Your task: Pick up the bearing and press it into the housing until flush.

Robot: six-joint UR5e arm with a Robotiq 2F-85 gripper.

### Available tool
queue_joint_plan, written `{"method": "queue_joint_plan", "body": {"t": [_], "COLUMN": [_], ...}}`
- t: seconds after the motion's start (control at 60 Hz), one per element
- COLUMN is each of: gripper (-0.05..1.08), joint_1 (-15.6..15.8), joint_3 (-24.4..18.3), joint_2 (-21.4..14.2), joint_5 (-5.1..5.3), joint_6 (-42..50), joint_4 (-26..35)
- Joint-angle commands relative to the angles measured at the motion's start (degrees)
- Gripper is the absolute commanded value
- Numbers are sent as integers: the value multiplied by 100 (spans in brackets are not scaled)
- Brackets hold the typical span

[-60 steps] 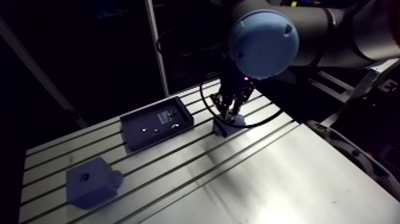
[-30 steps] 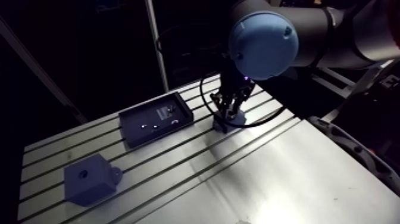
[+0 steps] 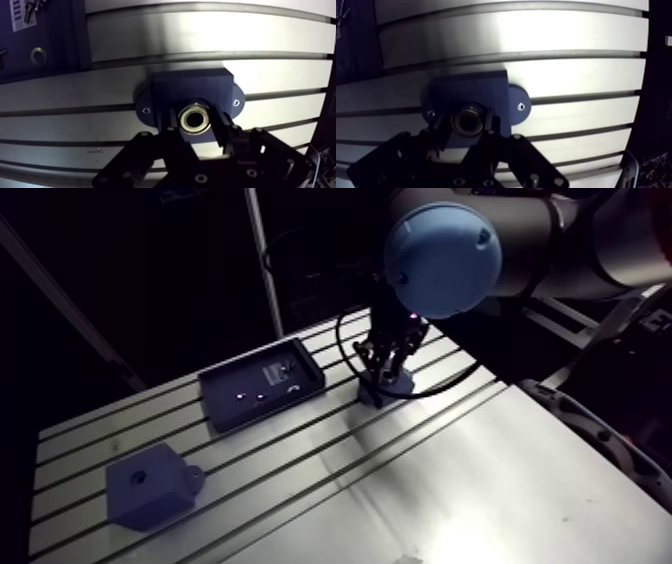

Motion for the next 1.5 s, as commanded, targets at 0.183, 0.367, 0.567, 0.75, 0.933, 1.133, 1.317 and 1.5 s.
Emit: {"method": "queue_joint_plan", "body": {"t": [0.183,0.367,0.567,0.75,0.933,1.133,1.317,1.5], "gripper": [76,76,76,76,76,76,76,76], "joint_1": [1,1,-8,-8,-8,-8,-8,-15], "joint_3": [-27,-45,-45,-37,-20,-10,16,25], "joint_2": [5,5,-4,-4,-4,-13,-13,-13], "joint_5": [0,-9,-9,-9,-2,0,-9,-2], "joint_6": [-20,-39,-48,-48,-48,-48,-40,-39], "joint_4": [0,0,0,1,1,0,0,0]}}
